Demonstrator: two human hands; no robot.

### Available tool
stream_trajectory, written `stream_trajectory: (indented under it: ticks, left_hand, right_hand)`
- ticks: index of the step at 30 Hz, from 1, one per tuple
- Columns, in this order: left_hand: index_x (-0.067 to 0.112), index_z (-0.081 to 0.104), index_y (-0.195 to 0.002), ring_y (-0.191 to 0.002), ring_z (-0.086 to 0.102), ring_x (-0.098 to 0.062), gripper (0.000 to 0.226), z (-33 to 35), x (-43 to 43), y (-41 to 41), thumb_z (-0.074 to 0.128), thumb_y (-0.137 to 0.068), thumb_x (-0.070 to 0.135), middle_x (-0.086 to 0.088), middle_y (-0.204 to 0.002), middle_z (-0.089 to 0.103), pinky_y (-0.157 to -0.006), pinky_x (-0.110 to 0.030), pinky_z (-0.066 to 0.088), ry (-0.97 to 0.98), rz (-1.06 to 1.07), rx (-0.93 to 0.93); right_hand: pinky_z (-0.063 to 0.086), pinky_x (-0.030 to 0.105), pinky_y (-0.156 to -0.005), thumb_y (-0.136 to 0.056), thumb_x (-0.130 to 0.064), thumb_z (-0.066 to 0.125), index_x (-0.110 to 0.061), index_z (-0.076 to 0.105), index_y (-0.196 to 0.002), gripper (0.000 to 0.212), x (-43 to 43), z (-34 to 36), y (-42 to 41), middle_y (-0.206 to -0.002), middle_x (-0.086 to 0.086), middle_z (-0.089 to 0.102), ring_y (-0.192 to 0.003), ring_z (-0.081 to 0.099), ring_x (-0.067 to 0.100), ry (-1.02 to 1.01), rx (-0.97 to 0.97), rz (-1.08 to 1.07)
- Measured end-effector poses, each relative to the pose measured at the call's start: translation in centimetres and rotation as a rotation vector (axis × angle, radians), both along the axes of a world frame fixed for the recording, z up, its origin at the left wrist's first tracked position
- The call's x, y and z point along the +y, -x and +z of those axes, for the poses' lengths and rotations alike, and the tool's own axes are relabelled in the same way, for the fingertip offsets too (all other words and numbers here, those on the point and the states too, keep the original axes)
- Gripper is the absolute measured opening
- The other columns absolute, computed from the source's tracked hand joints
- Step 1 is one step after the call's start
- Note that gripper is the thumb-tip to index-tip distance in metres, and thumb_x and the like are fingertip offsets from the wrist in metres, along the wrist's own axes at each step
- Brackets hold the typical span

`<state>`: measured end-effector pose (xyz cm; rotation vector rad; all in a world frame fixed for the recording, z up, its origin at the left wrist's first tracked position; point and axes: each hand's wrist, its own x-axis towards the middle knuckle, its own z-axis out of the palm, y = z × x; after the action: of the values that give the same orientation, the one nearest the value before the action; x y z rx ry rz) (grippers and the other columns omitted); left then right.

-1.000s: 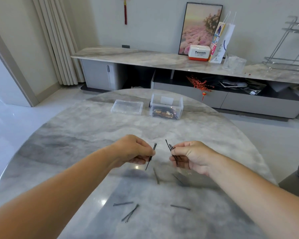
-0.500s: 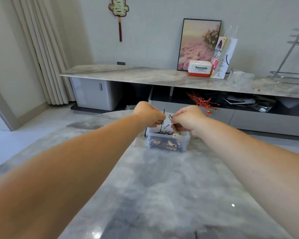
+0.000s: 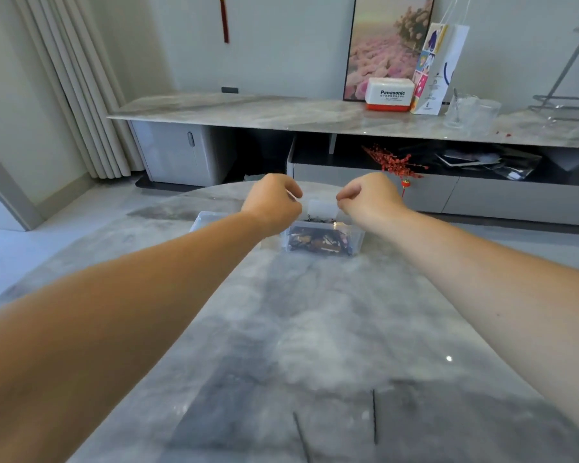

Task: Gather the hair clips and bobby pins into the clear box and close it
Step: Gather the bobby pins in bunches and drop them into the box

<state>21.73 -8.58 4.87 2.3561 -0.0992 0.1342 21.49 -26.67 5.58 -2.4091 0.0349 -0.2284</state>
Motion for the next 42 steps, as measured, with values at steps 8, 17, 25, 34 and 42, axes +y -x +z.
stream_trajectory:
  ticks: [8, 17, 25, 34, 42]
  left_hand:
    - [0.02, 0.071, -0.119, -0.115, 0.06, -0.015, 0.042, -3.7, 3.1, 16.5, 0.049, -0.087, 0.006, 0.004, -0.127, 0.066, -0.102, -0.029, 0.045, -0.329, -0.613, 0.074]
    - [0.029, 0.052, -0.141, -0.126, 0.04, -0.02, 0.061, -4.7, 5.0, 26.2, 0.044, -0.085, 0.008, 0.002, -0.137, 0.045, -0.104, -0.039, 0.04, -0.745, -0.82, 0.053]
    - [0.029, 0.054, -0.14, -0.126, 0.039, -0.012, 0.049, -2.9, 10.0, 31.9, 0.045, -0.092, 0.033, 0.008, -0.132, 0.044, -0.103, -0.026, 0.034, -0.64, -0.704, 0.376]
    - [0.026, 0.07, -0.11, -0.102, 0.061, -0.016, 0.032, -4.2, 8.1, 34.2, 0.073, -0.084, 0.044, 0.007, -0.112, 0.064, -0.084, -0.032, 0.053, -0.599, -0.386, 0.29]
    - [0.026, 0.076, -0.085, -0.091, 0.069, -0.016, 0.013, -3.7, 7.3, 32.0, 0.063, -0.083, 0.023, 0.007, -0.094, 0.075, -0.083, -0.037, 0.059, -0.61, -0.394, 0.385]
  right_hand:
    - [0.048, 0.027, -0.067, -0.082, -0.014, 0.056, -0.013, 0.073, -0.077, 0.018, -0.5, -1.2, 13.1, -0.08, 0.001, 0.072, -0.077, 0.064, 0.019, 0.19, 0.133, 0.145]
    - [0.049, 0.033, -0.081, -0.082, -0.014, 0.055, -0.018, 0.073, -0.087, 0.019, 0.6, -5.5, 26.1, -0.097, 0.004, 0.066, -0.096, 0.061, 0.025, 0.47, 0.212, 0.473]
    - [0.046, 0.012, -0.081, -0.085, 0.001, 0.049, -0.018, 0.074, -0.101, 0.035, -0.2, -5.2, 31.4, -0.098, -0.01, 0.074, -0.087, 0.066, -0.001, 0.083, 0.409, 0.558]
    - [0.05, 0.011, -0.064, -0.064, -0.017, 0.087, -0.025, 0.071, -0.09, 0.031, -1.3, -5.6, 33.4, -0.077, -0.014, 0.068, -0.063, 0.061, -0.007, 0.133, 0.393, 0.476]
    - [0.044, 0.003, -0.059, -0.066, -0.013, 0.086, -0.018, 0.076, -0.082, 0.02, -0.4, -5.8, 32.4, -0.072, -0.015, 0.071, -0.062, 0.063, -0.011, 0.12, 0.388, 0.404]
